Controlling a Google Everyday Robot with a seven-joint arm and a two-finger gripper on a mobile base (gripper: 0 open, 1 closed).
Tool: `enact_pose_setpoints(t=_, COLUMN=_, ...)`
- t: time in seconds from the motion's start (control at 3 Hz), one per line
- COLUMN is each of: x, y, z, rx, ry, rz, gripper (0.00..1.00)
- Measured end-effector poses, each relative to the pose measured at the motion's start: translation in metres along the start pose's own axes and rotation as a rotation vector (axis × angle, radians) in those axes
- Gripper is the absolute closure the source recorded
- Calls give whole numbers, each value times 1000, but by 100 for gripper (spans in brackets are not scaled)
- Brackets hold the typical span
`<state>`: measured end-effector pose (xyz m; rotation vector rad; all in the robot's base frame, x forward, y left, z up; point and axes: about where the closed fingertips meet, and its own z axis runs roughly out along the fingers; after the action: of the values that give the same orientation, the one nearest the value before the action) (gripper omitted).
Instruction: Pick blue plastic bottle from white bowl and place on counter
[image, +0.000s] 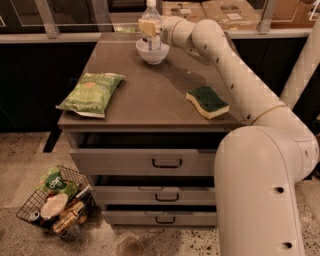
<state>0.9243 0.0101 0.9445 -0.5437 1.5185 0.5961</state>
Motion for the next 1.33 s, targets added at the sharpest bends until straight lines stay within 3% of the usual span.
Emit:
enact_pose_setpoints(t=0.33, x=1, y=2, z=2, rx=-3, ry=1, rz=1, gripper=100)
enact_pose_setpoints(t=0.67, x=-4, y=6, z=1, rx=-5, ry=2, rz=-9, gripper=100)
enact_pose_setpoints(t=1.0, x=-25, y=19, z=-6, rx=-2, ry=-5, rz=-43, gripper=100)
enact_pose_setpoints(t=1.33, x=-68, y=46, z=-27, rx=-1, ry=-34, rz=-105, gripper=100)
